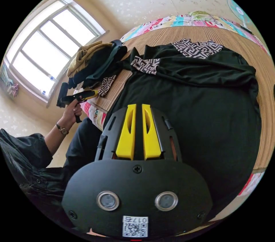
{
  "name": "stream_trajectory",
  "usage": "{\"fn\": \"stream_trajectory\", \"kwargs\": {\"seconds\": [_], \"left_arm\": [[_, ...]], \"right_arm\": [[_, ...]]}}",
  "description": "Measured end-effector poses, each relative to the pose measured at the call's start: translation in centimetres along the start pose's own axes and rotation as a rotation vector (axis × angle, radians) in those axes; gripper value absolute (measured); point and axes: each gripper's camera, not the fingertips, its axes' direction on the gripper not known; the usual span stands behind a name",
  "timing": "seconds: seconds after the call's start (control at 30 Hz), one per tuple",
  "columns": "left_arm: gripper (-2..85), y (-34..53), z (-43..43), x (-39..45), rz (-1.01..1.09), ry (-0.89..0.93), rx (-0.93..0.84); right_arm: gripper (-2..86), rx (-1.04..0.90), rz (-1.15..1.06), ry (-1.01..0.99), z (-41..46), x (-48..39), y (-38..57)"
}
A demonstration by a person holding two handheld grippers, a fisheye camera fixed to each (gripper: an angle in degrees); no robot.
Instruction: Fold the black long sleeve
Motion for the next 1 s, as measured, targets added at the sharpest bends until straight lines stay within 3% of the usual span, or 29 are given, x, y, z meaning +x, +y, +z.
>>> {"fn": "stream_trajectory", "kwargs": {"seconds": [0.1, 0.17, 0.27, 0.43, 0.53, 0.63, 0.73, 0.83, 0.93, 1.0], "left_arm": [[4.2, 0.8, -1.4, -0.2, -0.073, 0.105, 0.008], [4.1, 2.5, -6.3, 2.0, 0.014, 0.158, 0.156], [4.0, 3.6, -12.2, 5.4, 0.122, 0.171, 0.242], [4.0, 4.0, -18.2, 10.2, 0.306, 0.16, 0.287], [4.0, 4.5, -20.2, 11.1, 0.325, 0.197, 0.311], [4.6, 5.4, -20.9, 11.2, 0.319, 0.27, 0.337], [6.8, 7.2, -21.7, 10.7, 0.285, 0.288, 0.417], [7.7, 9.2, -20.9, 9.8, 0.246, 0.321, 0.439], [7.8, 10.6, -16.5, 9.6, 0.213, 0.315, 0.301], [7.9, 11.5, -13.0, 9.7, 0.194, 0.338, 0.193]], "right_arm": [[6.4, -0.032, -0.114, -0.006, 0.0, -1.3, -0.7], [8.4, -0.026, -0.213, 0.016, -0.2, -3.1, -1.6], [10.9, -0.005, -0.357, 0.037, 0.8, -6.7, -3.4], [13.8, 0.031, -0.551, -0.01, 4.3, -14.1, -7.3], [13.5, 0.105, -0.647, -0.127, 4.4, -18.5, -9.2], [7.5, 0.162, -0.67, -0.167, 4.9, -21.7, -11.4], [3.3, 0.269, -0.577, -0.149, 2.8, -20.7, -15.3], [3.0, 0.447, -0.361, -0.183, -3.4, -12.9, -19.7], [3.8, 0.595, -0.103, -0.14, -9.7, -1.0, -20.7], [5.3, 0.569, 0.078, -0.027, -11.7, 7.0, -19.6]]}}
